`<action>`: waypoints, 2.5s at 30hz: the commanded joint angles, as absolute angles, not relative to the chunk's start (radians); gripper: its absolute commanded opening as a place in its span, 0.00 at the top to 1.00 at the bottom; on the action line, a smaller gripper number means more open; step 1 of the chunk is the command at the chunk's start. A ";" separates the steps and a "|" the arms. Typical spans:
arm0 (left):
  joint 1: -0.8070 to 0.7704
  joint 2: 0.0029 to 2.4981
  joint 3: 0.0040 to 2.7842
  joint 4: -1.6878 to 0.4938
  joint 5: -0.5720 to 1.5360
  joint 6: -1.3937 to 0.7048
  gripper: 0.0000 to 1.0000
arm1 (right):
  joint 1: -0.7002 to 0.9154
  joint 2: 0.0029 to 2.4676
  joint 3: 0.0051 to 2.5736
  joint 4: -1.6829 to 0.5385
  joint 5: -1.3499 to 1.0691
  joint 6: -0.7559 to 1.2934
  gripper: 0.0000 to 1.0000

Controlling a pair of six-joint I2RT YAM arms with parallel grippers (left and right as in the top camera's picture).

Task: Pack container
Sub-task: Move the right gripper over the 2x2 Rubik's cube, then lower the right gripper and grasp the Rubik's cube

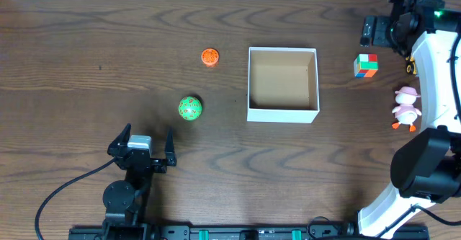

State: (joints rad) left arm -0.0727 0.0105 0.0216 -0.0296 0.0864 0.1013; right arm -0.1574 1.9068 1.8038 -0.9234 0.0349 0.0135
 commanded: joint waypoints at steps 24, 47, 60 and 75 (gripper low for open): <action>-0.068 0.004 0.004 -0.062 0.094 0.093 0.02 | -0.234 2.087 1.818 -0.890 0.043 -0.228 0.01; -0.068 0.004 0.004 -0.062 0.093 0.093 0.02 | -0.213 2.211 1.818 -0.837 -0.019 -0.083 0.01; -0.068 0.004 0.004 -0.062 0.093 0.093 0.02 | -0.213 2.212 1.792 -0.817 -0.019 -0.084 0.01; -0.068 0.004 0.004 -0.062 0.093 0.093 0.02 | -0.211 2.254 1.769 -0.793 -0.019 -0.086 0.01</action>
State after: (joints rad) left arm -0.0727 0.0105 0.0216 -0.0296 0.0864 0.1013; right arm -0.2203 2.2154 1.7782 -0.7914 -0.0113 -0.1009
